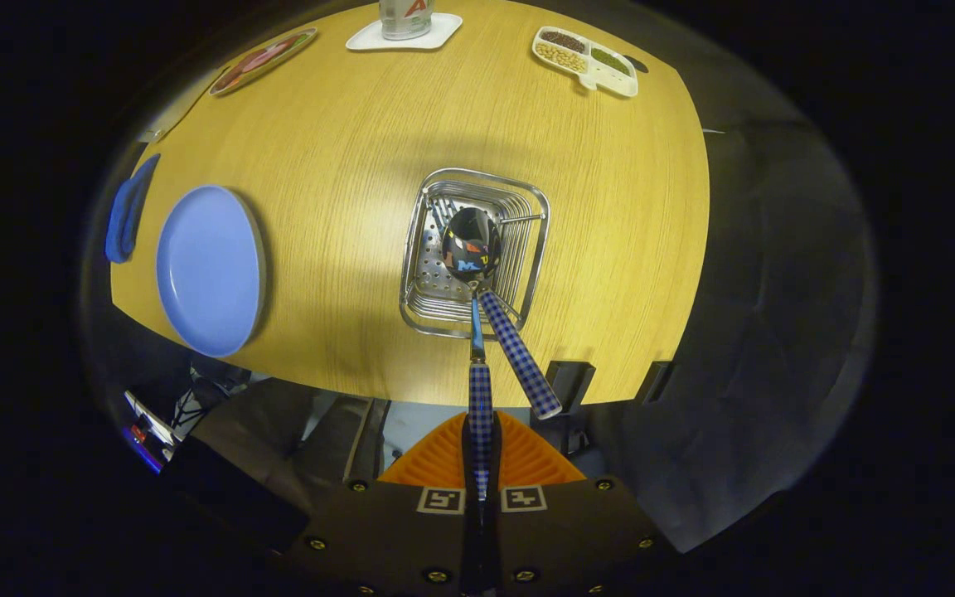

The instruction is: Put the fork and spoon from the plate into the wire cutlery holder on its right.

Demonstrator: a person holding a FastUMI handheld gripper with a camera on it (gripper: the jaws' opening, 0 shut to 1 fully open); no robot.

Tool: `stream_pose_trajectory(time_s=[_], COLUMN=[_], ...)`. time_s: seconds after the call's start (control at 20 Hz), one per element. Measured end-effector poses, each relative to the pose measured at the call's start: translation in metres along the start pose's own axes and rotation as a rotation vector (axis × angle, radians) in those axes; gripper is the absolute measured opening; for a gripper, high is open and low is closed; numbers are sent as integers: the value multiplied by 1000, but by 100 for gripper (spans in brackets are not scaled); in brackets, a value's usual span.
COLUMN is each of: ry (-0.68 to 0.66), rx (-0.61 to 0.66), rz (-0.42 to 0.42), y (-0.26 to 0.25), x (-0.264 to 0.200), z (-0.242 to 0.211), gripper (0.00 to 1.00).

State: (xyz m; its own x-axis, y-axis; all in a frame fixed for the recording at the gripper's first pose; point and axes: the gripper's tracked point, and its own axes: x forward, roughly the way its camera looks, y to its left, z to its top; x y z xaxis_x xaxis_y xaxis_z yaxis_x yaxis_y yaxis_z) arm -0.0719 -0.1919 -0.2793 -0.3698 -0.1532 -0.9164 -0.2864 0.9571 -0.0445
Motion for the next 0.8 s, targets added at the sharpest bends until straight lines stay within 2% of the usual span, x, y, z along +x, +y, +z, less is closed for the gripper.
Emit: stream_pose_trajectory(time_s=[0.3,0.35,0.7,0.75,0.8], ry=[46,46,-25,-51,-85], rx=[-49,-56,-54,-49,-37], rz=[-22,-21,-24,-36,-44], y=[1,2,1,-1,-4], x=[3,3,-6,-11,-15], z=[14,16,30,33,35], gripper=[2,7,16,31,41])
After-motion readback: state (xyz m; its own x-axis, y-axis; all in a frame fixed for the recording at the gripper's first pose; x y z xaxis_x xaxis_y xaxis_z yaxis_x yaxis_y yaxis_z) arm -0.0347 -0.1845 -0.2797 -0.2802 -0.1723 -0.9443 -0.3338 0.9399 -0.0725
